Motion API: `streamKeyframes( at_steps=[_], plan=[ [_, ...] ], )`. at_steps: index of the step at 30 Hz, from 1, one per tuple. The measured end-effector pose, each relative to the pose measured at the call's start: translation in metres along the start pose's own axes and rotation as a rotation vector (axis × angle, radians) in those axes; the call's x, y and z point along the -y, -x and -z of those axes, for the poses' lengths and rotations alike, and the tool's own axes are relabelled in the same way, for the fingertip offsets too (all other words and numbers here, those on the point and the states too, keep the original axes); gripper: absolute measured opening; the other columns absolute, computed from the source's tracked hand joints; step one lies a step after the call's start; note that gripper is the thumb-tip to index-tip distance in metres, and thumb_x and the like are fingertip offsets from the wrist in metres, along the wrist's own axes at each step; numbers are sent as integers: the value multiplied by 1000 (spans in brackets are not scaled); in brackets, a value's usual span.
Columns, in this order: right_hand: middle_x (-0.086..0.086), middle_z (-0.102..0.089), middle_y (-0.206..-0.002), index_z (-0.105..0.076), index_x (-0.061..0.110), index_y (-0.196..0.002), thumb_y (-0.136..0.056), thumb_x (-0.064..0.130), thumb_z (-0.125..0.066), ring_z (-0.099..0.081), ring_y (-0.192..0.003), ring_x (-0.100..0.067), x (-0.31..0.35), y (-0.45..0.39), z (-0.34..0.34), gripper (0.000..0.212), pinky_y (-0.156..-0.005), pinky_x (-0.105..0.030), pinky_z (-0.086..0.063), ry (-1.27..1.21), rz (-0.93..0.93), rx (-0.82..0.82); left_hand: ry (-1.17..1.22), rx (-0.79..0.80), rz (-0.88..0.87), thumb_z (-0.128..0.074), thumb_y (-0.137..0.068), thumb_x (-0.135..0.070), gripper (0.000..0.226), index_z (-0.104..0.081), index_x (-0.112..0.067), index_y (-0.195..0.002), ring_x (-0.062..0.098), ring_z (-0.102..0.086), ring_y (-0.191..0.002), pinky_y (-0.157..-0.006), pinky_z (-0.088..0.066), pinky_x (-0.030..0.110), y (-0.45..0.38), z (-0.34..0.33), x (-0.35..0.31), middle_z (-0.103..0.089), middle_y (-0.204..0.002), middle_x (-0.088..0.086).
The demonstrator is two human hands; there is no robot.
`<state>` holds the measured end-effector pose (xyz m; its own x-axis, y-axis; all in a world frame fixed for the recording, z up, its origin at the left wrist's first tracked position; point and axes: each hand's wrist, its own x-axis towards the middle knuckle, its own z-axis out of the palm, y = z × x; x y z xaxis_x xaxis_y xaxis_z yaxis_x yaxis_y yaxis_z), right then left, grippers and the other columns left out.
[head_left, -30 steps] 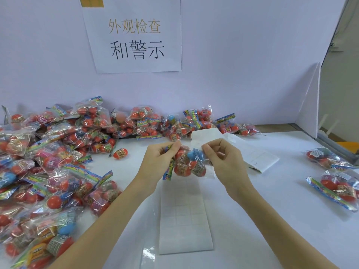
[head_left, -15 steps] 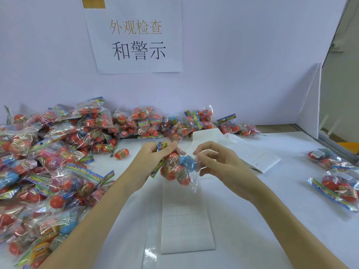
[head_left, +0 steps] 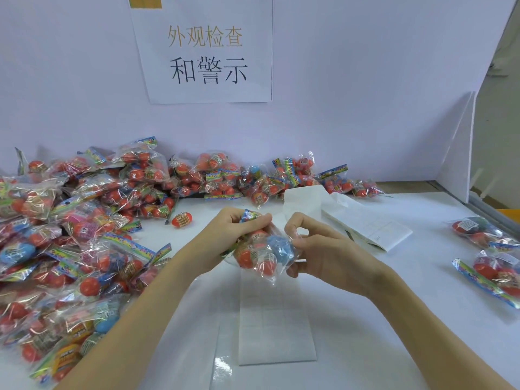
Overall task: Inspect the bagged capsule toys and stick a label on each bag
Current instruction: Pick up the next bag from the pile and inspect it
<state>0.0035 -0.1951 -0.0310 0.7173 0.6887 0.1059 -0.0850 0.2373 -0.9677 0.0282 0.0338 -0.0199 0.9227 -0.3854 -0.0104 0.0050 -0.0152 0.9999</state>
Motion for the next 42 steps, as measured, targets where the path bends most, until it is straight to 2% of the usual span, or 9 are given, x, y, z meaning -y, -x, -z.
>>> streamKeyframes(
  at_steps=[5, 11, 15, 19, 25, 31, 34, 38, 42],
  plan=[
    [-18, -61, -97, -57, 11, -101, -99, 18, -68, -60, -85, -26, -2, 0, 2, 13, -80, -35, -54, 68, -46, -18, -88, -71, -72, -82, -78, -52, 37, -84, -15, -84, 18, -76, -74, -64, -58, 23, 1, 5, 0, -80, -91, 13],
    [-10, -73, -97, -71, 4, -102, -96, 25, -74, -69, -92, -21, -8, -1, 3, 22, -85, -29, -58, 301, -104, -171, -232, -180, -85, -76, -81, -52, 33, -84, -20, -80, 16, -74, -69, -61, -57, 22, -2, 13, 3, -80, -85, 10],
    [-11, -74, -98, -67, 5, -102, -101, 23, -69, -69, -90, -20, -8, 1, 1, 19, -83, -28, -57, 358, -144, -104, -301, -174, -87, -76, -82, -50, 30, -84, -22, -78, 9, -67, -57, -54, -49, 16, -2, 12, 6, -75, -68, 3],
    [-11, -73, -96, -64, 7, -103, -104, 16, -64, -67, -89, -22, -5, 3, 1, 9, -83, -30, -56, 388, -182, 5, -344, -175, -109, -78, -79, -50, 34, -83, -17, -75, 11, -45, -43, -47, -36, 21, -3, 14, 7, -63, -52, 5],
    [-15, -70, -92, -60, 6, -105, -105, 15, -62, -64, -84, -26, -5, 4, 0, 9, -78, -30, -55, 324, -264, 100, -397, -214, -215, -81, -84, -34, 35, -74, -6, -63, 8, -43, -31, -45, -38, 13, -4, 18, 9, -57, -41, 1],
    [-25, -74, -110, -61, 1, -116, -106, 36, -60, -72, -98, -32, -10, 1, 0, 36, -86, -30, -57, 203, -279, 29, -393, -206, -238, -78, -85, -46, 39, -75, -12, -65, 12, -35, -31, -39, -30, 17, -5, 24, 10, -52, -39, 6],
    [-23, -75, -113, -71, 5, -116, -103, 36, -66, -73, -99, -28, -9, 0, -1, 35, -85, -26, -57, 215, -301, 1, -383, -205, -259, -77, -86, -45, 40, -75, -11, -66, 10, -35, -29, -39, -31, 15, -5, 24, 10, -52, -39, 6],
    [-22, -76, -105, -78, 11, -95, -99, 27, -71, -74, -89, -22, -9, 1, -1, 17, -76, -23, -57, 203, -338, -61, -383, -244, -314, -79, -86, -39, 37, -75, -10, -64, 10, -39, -30, -49, -43, 14, -6, 26, 10, -52, -38, 3],
    [-18, -76, -89, -75, 4, -101, -102, 22, -67, -71, -74, -20, -6, 1, -2, 19, -69, -24, -56, 278, -309, -106, -426, -298, -347, -81, -85, -40, 38, -75, -10, -62, 13, -41, -32, -52, -45, 20, -9, 30, 12, -53, -39, 1]
  ],
)
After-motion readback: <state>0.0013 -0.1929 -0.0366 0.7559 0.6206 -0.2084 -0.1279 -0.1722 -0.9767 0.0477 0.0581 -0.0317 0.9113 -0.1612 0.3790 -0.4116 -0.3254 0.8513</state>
